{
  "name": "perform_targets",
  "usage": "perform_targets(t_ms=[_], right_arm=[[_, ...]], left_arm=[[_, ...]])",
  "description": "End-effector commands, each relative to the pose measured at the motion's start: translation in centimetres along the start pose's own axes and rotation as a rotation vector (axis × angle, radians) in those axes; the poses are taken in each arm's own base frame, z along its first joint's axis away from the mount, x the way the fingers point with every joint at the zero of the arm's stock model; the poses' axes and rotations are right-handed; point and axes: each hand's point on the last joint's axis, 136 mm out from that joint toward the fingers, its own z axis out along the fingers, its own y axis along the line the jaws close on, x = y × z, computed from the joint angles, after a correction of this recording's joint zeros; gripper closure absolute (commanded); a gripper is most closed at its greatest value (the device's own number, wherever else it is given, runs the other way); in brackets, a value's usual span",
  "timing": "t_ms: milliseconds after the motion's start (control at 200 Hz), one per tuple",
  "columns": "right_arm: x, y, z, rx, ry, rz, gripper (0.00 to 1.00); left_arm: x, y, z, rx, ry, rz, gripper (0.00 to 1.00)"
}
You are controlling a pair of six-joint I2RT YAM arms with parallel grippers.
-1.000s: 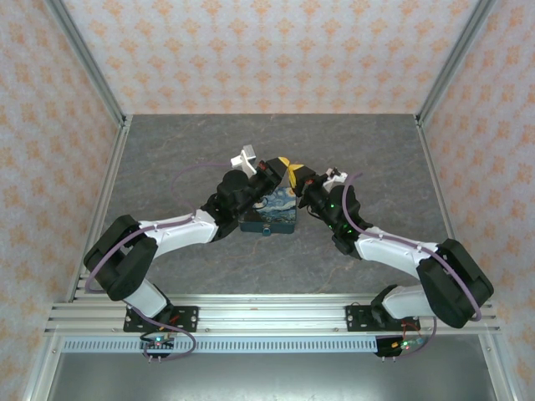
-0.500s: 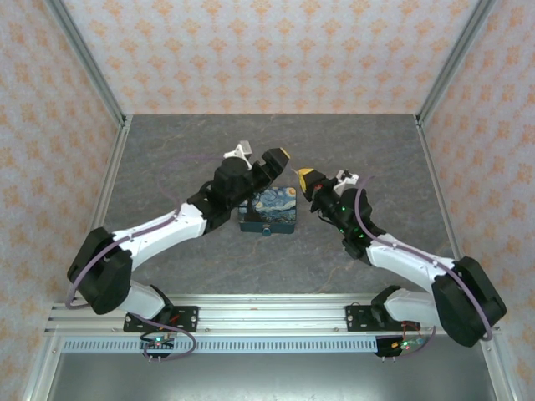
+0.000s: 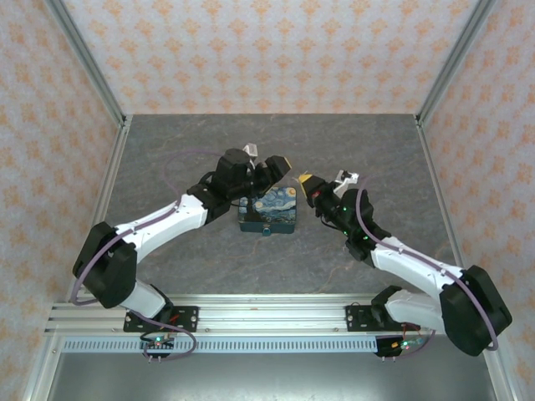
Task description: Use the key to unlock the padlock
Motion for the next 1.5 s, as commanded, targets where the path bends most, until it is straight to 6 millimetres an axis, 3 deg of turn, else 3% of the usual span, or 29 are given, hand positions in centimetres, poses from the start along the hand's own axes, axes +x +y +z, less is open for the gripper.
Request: perform_targets(t_ms=[0, 190, 240, 566, 906, 1496], right_arm=[[0.3, 1.1, 0.6, -0.031, -0.001, -0.024, 1.0], [0.4, 1.6, 1.0, -0.052, -0.011, -0.008, 1.0], [0.5, 0.8, 1.4, -0.032, -0.011, -0.002, 1.0], [0.3, 1.1, 1.8, -0.05, -0.021, 0.024, 1.0], [0.3, 0.4, 1.7, -0.047, -0.024, 0.047, 1.0], [0.4, -0.2, 1.6, -0.041, -0.028, 0.054, 1.0]], left_arm=[[0.9, -0.5, 0.3, 0.034, 0.026, 0.003, 0.32], [1.2, -0.1, 0.7, 0.029, 0.024, -0.013, 0.57], [1.3, 0.1, 0.8, 0.026, 0.023, -0.014, 0.59], [1.6, 1.0, 1.1, 0.016, 0.019, -0.028, 0.63], [1.5, 0.4, 1.5, 0.032, 0.006, -0.033, 0.72], [0.9, -0.3, 1.9, 0.065, -0.046, -0.065, 0.78]])
